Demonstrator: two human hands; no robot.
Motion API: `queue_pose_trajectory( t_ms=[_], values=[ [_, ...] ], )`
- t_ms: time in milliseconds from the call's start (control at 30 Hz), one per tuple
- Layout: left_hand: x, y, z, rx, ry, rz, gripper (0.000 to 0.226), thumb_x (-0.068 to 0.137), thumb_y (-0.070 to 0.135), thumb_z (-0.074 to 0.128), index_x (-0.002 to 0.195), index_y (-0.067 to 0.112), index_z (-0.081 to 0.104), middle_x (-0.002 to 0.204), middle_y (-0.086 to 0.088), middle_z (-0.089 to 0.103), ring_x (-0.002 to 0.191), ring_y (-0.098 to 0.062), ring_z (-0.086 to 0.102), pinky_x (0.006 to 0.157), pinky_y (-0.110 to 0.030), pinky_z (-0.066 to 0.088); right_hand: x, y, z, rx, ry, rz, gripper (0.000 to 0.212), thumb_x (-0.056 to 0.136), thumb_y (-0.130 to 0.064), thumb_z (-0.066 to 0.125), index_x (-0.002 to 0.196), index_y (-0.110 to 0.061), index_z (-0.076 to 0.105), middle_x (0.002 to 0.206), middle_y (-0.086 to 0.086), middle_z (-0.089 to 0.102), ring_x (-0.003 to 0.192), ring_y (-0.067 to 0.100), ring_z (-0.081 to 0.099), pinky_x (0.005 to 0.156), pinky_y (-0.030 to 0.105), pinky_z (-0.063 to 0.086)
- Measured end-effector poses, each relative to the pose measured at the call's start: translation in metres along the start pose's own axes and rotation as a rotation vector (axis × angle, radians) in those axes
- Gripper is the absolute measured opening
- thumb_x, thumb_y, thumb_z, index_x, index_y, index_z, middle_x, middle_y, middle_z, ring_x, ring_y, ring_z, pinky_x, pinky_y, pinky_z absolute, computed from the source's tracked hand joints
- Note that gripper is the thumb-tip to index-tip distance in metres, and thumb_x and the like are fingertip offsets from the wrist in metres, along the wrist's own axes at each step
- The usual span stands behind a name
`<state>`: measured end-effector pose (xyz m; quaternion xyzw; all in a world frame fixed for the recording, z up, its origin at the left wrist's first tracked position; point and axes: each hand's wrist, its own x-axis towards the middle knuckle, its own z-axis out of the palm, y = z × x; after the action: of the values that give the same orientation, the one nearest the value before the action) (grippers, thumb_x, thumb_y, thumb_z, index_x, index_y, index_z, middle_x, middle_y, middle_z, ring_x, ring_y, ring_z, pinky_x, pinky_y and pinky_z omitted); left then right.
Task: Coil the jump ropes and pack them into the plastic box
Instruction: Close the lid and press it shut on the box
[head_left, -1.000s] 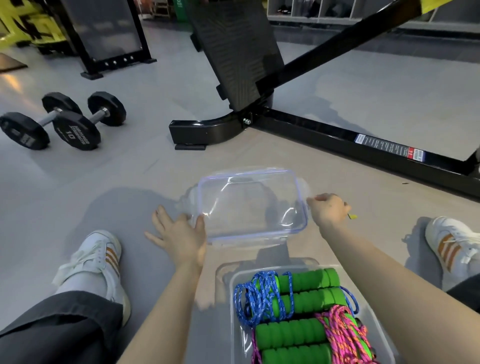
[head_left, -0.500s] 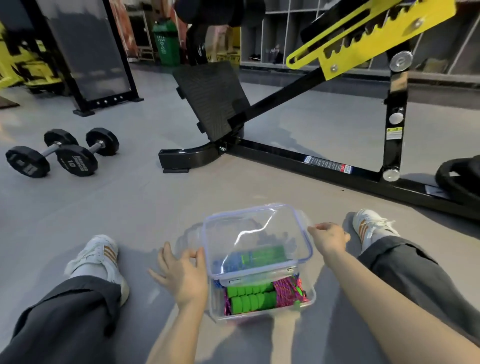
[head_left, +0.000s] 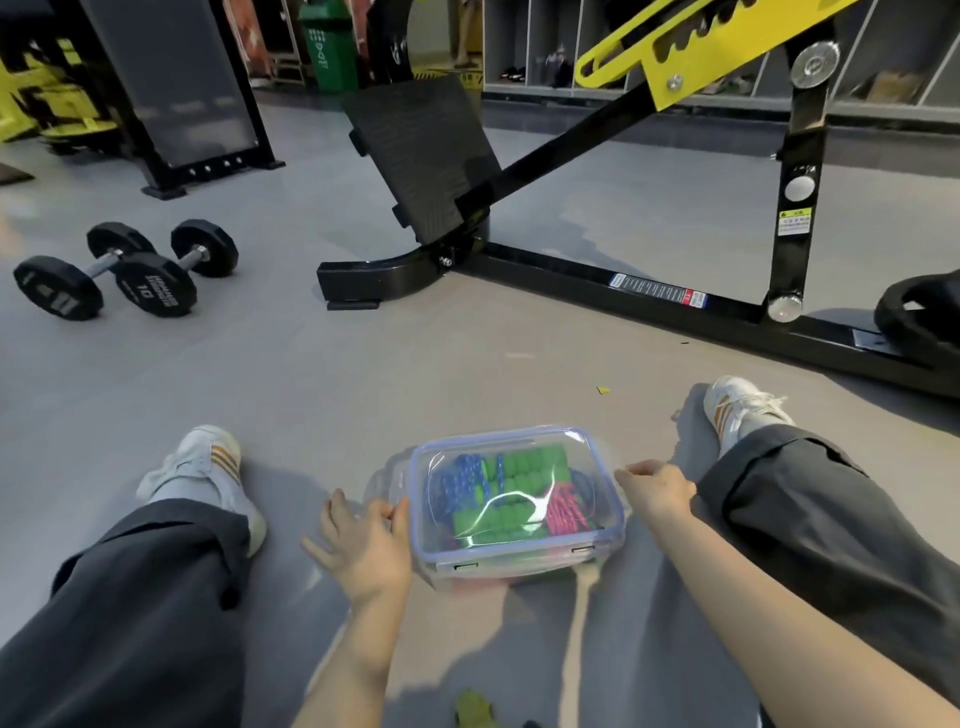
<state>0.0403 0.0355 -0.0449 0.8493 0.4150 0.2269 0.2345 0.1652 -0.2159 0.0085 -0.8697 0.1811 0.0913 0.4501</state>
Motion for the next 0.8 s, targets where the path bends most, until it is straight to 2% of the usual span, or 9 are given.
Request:
queue_pose_trajectory(
  t_ms=[233, 400, 533, 733, 800],
  values=[
    [-0.001, -0.013, 0.018, 0.046, 0.003, 0.054, 0.024, 0.080, 0.023, 0.076, 0.068, 0.004, 0.066, 0.129, -0.031, 0.052, 0.128, -0.045, 0.041, 0.107, -0.066, 0.011, 0.005, 0.019, 0.014, -0.070, 0.026, -0.014, 0.029, 0.090, -0.019, 0.048, 0.110, -0.007, 0.064, 0.122, 0.016, 0.057, 0.125, 0.034, 0.031, 0.091, 0.032, 0.034],
    [-0.007, -0.011, 0.019, 0.039, -0.015, 0.017, 0.023, 0.082, 0.021, 0.074, 0.073, 0.000, 0.067, 0.127, -0.032, 0.053, 0.127, -0.045, 0.042, 0.107, -0.066, 0.013, 0.007, 0.024, 0.016, -0.019, 0.014, -0.053, 0.029, 0.091, -0.019, 0.047, 0.112, -0.004, 0.061, 0.119, 0.015, 0.058, 0.125, 0.031, 0.029, 0.095, 0.035, 0.035],
    [-0.010, -0.011, 0.022, 0.080, 0.004, 0.062, 0.021, 0.079, 0.016, 0.077, 0.072, -0.002, 0.067, 0.116, -0.033, 0.059, 0.117, -0.047, 0.051, 0.100, -0.070, 0.022, 0.007, 0.026, 0.015, -0.013, -0.005, -0.098, 0.029, 0.092, -0.018, 0.046, 0.111, -0.001, 0.059, 0.117, 0.018, 0.057, 0.126, 0.031, 0.031, 0.096, 0.036, 0.035],
    [-0.017, -0.008, 0.022, 0.044, 0.003, 0.038, 0.030, 0.085, 0.023, 0.061, 0.071, -0.003, 0.065, 0.113, -0.027, 0.061, 0.116, -0.043, 0.051, 0.102, -0.066, 0.024, 0.010, 0.032, 0.012, -0.031, 0.002, -0.120, 0.029, 0.092, -0.019, 0.046, 0.110, -0.002, 0.060, 0.120, 0.018, 0.056, 0.123, 0.035, 0.038, 0.098, 0.037, 0.036],
    [-0.019, -0.007, 0.019, 0.046, -0.041, 0.024, 0.027, 0.087, 0.020, 0.064, 0.073, -0.004, 0.065, 0.111, -0.027, 0.061, 0.117, -0.042, 0.051, 0.104, -0.064, 0.022, 0.010, 0.034, 0.013, -0.030, 0.001, -0.112, 0.030, 0.092, -0.021, 0.045, 0.112, -0.002, 0.059, 0.121, 0.018, 0.054, 0.123, 0.035, 0.037, 0.099, 0.038, 0.036]
  ],
)
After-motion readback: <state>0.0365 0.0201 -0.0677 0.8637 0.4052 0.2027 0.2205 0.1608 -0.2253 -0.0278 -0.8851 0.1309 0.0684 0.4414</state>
